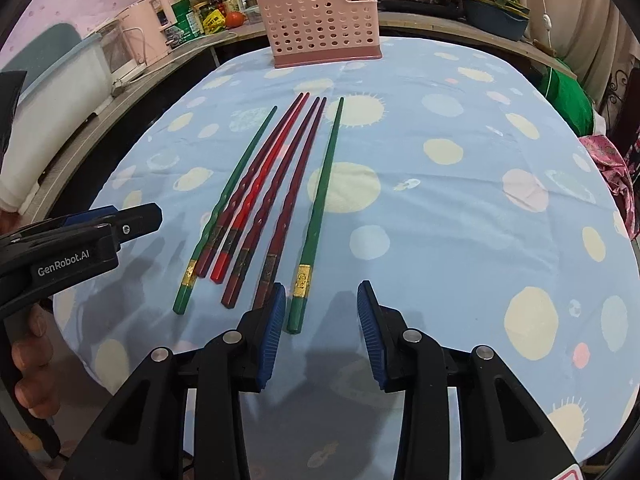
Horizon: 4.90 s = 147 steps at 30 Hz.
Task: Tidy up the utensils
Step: 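Move both tools back to the remaining chopsticks on the cloth, then grasp a green chopstick with the left tool while the right tool grasps another green chopstick, then lift both green chopsticks and carry them over the pink basket, then lower the green chopsticks into the basket and open both tools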
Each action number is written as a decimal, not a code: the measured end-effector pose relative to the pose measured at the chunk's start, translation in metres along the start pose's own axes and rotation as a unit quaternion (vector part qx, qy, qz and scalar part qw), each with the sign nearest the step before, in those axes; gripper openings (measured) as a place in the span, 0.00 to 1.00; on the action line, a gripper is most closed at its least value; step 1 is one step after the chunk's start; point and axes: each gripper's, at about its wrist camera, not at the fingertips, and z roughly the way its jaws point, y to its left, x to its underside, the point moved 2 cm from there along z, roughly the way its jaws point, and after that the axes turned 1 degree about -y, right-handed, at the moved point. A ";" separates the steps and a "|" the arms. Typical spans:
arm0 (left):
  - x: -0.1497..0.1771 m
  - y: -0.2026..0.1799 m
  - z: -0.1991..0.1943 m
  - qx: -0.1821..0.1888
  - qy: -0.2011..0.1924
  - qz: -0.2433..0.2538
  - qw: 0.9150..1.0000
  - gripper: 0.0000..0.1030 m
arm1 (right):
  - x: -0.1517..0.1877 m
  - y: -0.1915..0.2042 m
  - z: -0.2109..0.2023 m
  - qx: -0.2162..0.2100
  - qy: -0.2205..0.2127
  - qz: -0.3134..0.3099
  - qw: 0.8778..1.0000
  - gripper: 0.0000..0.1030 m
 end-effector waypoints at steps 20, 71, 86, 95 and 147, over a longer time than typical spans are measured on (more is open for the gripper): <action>0.028 -0.020 0.005 0.034 0.034 0.028 0.998 0.62 | 0.005 -0.003 0.006 0.016 -0.008 -0.004 1.000 0.09; -0.006 -0.012 -0.034 0.054 -0.005 0.003 0.999 0.07 | -0.028 -0.006 -0.042 -0.003 -0.065 0.011 0.998 0.07; -0.099 -0.002 -0.096 0.065 -0.112 -0.025 0.991 0.07 | -0.112 -0.030 -0.107 -0.029 -0.172 0.048 0.983 0.07; -0.152 0.002 -0.110 0.057 -0.161 -0.031 0.985 0.07 | -0.153 -0.038 -0.114 -0.027 -0.206 0.060 0.976 0.07; -0.390 0.016 -0.023 0.053 -0.251 -0.075 0.964 0.07 | -0.403 -0.054 0.006 -0.071 -0.263 0.106 0.956 0.08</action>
